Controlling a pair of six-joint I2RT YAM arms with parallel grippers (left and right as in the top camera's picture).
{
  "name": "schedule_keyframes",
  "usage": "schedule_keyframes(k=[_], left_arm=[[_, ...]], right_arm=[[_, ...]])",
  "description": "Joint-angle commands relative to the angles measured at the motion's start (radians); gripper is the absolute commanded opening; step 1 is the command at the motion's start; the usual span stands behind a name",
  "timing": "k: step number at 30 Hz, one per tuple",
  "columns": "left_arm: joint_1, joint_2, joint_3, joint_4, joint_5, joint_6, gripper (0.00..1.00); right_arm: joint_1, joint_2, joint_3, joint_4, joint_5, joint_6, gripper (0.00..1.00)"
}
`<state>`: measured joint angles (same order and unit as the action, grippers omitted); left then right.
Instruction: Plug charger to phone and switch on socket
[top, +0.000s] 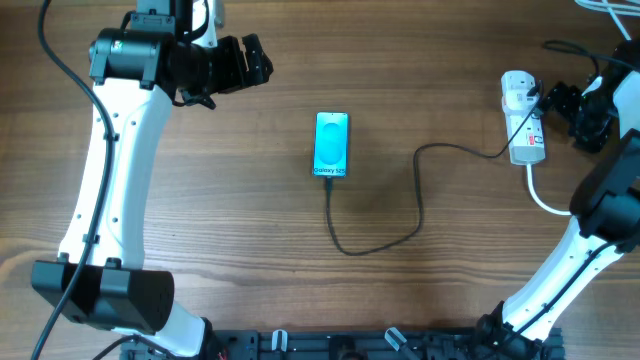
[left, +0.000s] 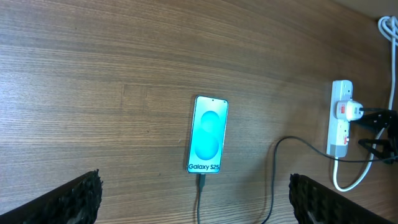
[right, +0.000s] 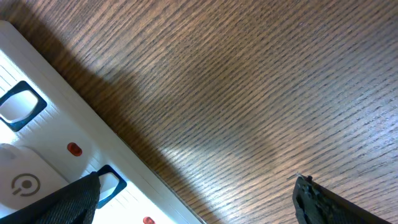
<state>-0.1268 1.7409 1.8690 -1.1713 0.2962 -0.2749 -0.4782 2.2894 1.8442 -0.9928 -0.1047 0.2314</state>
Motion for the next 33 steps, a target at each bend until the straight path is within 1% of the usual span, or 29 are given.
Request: schedule_keyframes(k=[1, 22, 28, 31, 33], left_arm=[[0.005, 0.006, -0.003, 0.0, -0.003, -0.001, 1.0], [0.005, 0.006, -0.003, 0.0, -0.003, -0.001, 1.0], [0.005, 0.006, -0.003, 0.0, -0.003, -0.001, 1.0], [0.005, 0.006, -0.003, 0.0, -0.003, -0.001, 1.0], [0.005, 0.006, -0.003, 0.0, -0.003, -0.001, 1.0]], right_arm=[[0.007, 0.028, -0.008, -0.008, -0.047, -0.026, 1.0], [0.013, 0.028, -0.029, -0.021, -0.047, -0.023, 1.0], [0.015, 0.028, -0.079, 0.002, -0.048, -0.019, 1.0], [0.014, 0.025, -0.074, -0.031, -0.051, -0.023, 1.0], [0.009, 0.018, -0.058, -0.079, -0.021, -0.021, 1.0]])
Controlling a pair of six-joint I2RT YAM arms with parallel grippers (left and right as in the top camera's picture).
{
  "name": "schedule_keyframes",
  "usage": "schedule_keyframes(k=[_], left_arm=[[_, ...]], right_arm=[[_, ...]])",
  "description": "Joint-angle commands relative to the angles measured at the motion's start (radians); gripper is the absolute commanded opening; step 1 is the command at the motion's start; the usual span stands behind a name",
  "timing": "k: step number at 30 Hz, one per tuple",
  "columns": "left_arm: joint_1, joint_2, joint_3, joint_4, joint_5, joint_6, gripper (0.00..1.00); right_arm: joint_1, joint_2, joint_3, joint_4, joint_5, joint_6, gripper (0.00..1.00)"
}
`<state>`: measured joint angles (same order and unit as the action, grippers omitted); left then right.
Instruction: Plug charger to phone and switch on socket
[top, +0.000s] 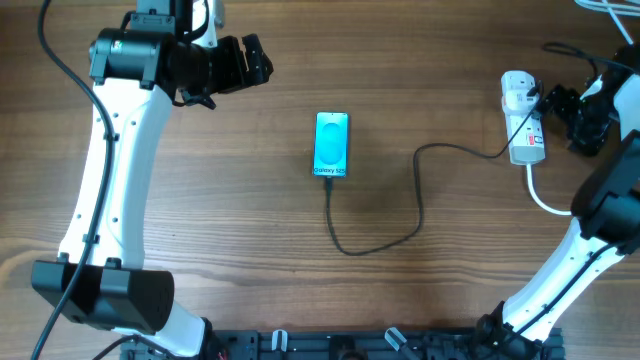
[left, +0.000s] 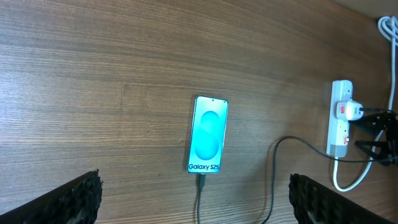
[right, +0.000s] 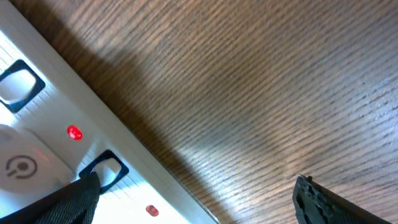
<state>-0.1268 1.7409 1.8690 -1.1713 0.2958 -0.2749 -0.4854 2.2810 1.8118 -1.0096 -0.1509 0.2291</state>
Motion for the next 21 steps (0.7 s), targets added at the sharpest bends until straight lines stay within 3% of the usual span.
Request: schedule_keyframes(k=[1, 16, 21], left_arm=[[0.005, 0.006, -0.003, 0.0, -0.002, -0.001, 1.0], [0.005, 0.006, -0.003, 0.0, -0.002, -0.001, 1.0], [0.005, 0.006, -0.003, 0.0, -0.002, -0.001, 1.0]], right_arm=[[0.015, 0.017, -0.023, -0.08, 0.038, -0.019, 1.0], [-0.022, -0.464, -0.047, -0.278, 0.046, 0.007, 1.0], [-0.004, -0.682, -0.277, -0.196, 0.035, -0.008, 1.0]])
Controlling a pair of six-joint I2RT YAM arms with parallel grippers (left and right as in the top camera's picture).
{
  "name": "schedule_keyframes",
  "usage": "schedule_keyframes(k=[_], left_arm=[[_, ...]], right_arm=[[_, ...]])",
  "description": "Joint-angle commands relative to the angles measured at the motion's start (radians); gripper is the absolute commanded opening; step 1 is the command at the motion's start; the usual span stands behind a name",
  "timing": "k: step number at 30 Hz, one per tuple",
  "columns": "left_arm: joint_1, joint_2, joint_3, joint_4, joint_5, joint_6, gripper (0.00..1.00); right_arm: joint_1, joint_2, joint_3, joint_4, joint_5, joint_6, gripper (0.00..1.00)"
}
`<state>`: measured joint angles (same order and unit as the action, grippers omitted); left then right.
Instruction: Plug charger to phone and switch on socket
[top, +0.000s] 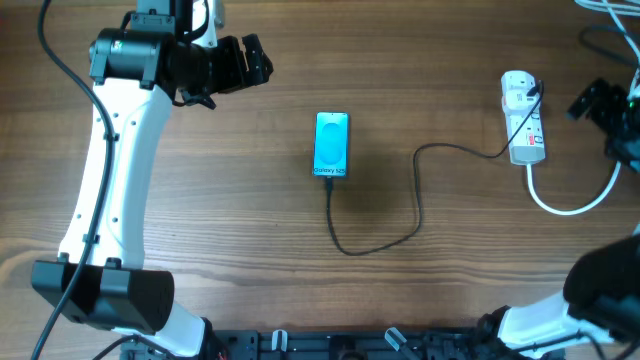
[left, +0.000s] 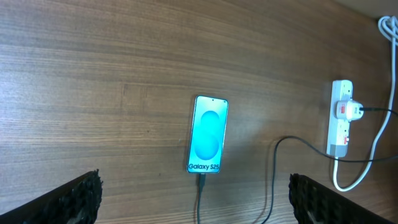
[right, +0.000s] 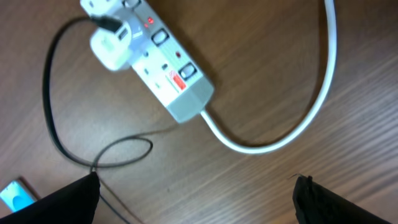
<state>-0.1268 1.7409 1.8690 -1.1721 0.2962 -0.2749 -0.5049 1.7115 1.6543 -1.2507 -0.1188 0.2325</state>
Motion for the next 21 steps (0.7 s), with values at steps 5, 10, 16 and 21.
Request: schedule_keyframes(k=[5, 10, 16, 21], left_arm=[[0.005, 0.006, -0.003, 0.0, -0.003, -0.001, 1.0], [0.005, 0.006, -0.003, 0.0, -0.003, -0.001, 1.0], [0.005, 0.006, -0.003, 0.0, -0.003, -0.001, 1.0], [0.005, 0.006, -0.003, 0.0, -0.003, -0.001, 1.0]], right_arm=[[0.018, -0.389, -0.455, 0.196, -0.076, -0.011, 1.0], [0.018, -0.721, -0.616, 0.251, -0.112, -0.012, 1.0], [0.018, -0.969, -0.635, 0.248, -0.138, 0.037, 1.0], [0.018, -0.966, -0.635, 0.246, -0.138, 0.038, 1.0]])
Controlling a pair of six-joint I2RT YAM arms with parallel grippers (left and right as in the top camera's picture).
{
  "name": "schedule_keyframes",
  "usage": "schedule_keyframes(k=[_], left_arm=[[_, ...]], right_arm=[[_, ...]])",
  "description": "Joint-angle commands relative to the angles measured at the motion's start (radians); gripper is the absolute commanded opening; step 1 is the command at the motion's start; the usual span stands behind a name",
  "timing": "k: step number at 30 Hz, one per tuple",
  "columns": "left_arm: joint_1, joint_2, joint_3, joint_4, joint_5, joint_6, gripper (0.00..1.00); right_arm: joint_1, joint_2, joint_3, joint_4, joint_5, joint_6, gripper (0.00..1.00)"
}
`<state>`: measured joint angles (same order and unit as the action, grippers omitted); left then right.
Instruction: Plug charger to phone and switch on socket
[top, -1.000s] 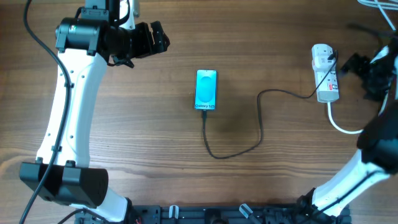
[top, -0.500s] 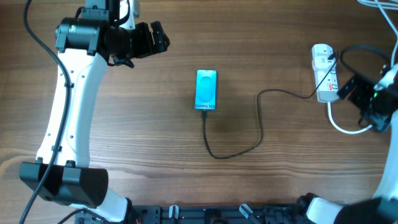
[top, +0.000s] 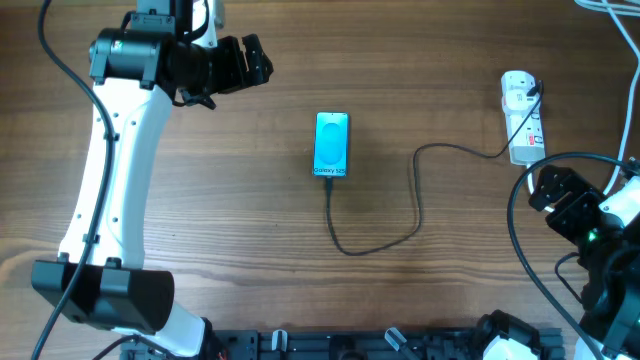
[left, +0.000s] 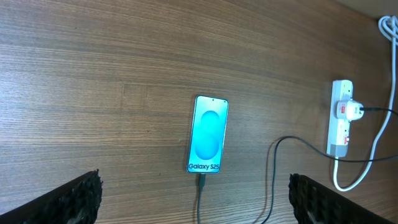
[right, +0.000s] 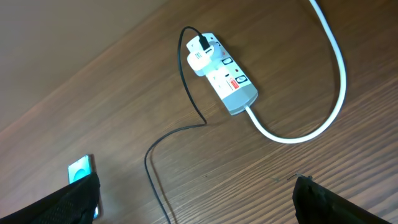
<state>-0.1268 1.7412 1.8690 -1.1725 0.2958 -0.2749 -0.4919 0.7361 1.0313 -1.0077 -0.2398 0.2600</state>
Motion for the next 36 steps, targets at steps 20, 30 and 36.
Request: schedule_keyframes(k=[20, 30, 36], left_arm=[[0.005, 0.006, -0.003, 0.001, -0.002, -0.001, 1.0], [0.005, 0.006, -0.003, 0.001, -0.002, -0.001, 1.0], [0.005, 0.006, -0.003, 0.001, -0.002, -0.001, 1.0]], right_arm=[[0.071, 0.169, -0.012, 0.018, 0.01, 0.002, 1.0], [0.516, -0.179, -0.013, 0.156, 0.025, -0.291, 1.0], [0.525, -0.295, -0.013, 0.158, 0.005, -0.313, 1.0]])
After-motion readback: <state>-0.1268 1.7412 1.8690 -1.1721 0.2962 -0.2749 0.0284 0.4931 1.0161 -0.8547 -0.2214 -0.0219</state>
